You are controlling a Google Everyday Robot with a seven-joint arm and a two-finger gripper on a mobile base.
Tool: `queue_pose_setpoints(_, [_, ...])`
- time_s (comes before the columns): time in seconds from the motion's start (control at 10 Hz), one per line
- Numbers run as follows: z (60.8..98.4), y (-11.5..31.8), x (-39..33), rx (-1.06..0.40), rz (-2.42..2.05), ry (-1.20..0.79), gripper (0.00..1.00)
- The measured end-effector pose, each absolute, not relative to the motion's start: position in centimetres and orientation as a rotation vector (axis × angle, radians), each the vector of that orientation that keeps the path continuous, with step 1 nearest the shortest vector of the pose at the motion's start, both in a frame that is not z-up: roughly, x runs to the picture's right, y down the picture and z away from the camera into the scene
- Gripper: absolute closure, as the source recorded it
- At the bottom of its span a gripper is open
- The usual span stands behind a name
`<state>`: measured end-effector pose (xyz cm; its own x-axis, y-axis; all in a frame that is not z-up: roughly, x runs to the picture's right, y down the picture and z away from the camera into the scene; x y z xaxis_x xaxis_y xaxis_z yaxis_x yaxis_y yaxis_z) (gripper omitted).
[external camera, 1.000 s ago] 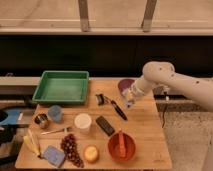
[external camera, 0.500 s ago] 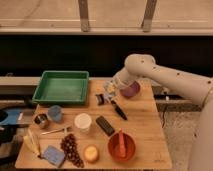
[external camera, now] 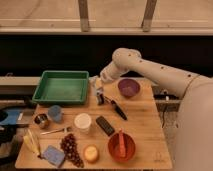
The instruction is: Place towel in plastic cup
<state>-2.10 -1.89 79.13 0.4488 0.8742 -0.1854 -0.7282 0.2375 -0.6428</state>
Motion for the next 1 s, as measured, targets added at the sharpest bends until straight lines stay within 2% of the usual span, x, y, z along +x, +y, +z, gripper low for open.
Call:
queue_pose_setpoints(0.5, [79.1,-1.7,-2.7,-0.741,1.077,-0.224,1.00])
queue_pose_setpoints(1.0, [78.4,-0.1,-11.6,-0.812,0.873,-0.275,1.00])
